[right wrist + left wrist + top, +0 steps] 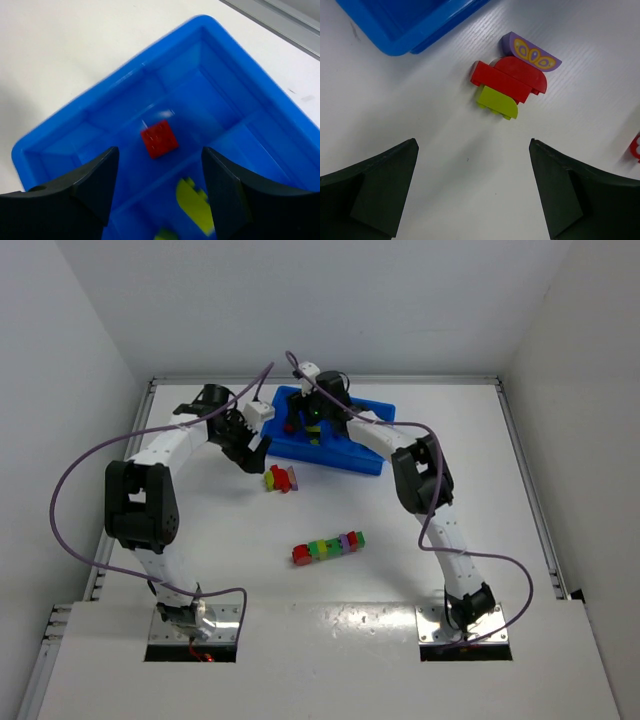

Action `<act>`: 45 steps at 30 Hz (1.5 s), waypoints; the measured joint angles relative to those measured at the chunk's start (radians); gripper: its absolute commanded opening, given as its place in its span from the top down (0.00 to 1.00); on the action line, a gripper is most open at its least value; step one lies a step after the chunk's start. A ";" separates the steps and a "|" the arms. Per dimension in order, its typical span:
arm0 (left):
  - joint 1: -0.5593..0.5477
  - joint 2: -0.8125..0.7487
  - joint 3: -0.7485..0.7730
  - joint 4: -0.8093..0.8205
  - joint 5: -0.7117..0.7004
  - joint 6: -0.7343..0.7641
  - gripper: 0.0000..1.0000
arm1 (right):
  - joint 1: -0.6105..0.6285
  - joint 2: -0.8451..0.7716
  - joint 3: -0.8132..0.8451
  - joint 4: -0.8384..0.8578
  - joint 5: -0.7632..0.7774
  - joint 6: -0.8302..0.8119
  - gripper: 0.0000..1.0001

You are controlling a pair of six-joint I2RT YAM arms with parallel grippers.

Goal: Sort the legos into containers by color

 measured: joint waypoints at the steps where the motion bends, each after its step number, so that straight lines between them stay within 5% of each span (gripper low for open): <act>1: -0.001 0.000 0.000 0.000 0.004 0.019 0.00 | -0.007 -0.024 -0.021 -0.012 0.000 0.000 0.32; 17: -0.078 0.182 0.059 -0.083 0.103 0.389 0.00 | -0.301 -0.664 -0.335 -0.170 -0.293 -0.015 0.22; 29: -0.161 0.270 0.110 -0.109 0.074 0.417 0.11 | -0.370 -0.716 -0.516 -0.237 -0.315 -0.015 0.22; 34: -0.172 0.275 0.096 -0.104 0.052 0.417 0.26 | -0.388 -0.725 -0.532 -0.251 -0.314 -0.014 0.22; 38: -0.175 0.271 0.081 -0.097 0.044 0.420 0.49 | -0.393 -0.749 -0.555 -0.249 -0.316 0.007 0.22; 39: -0.175 0.269 0.075 -0.087 0.041 0.418 0.63 | -0.393 -0.761 -0.572 -0.245 -0.323 0.022 0.28; 41: -0.180 0.247 0.042 -0.058 0.034 0.414 0.72 | -0.397 -0.797 -0.632 -0.227 -0.377 0.080 0.34; 45: -0.196 0.171 -0.071 -0.006 0.045 0.394 0.75 | -0.408 -0.875 -0.822 -0.122 -0.547 0.296 0.34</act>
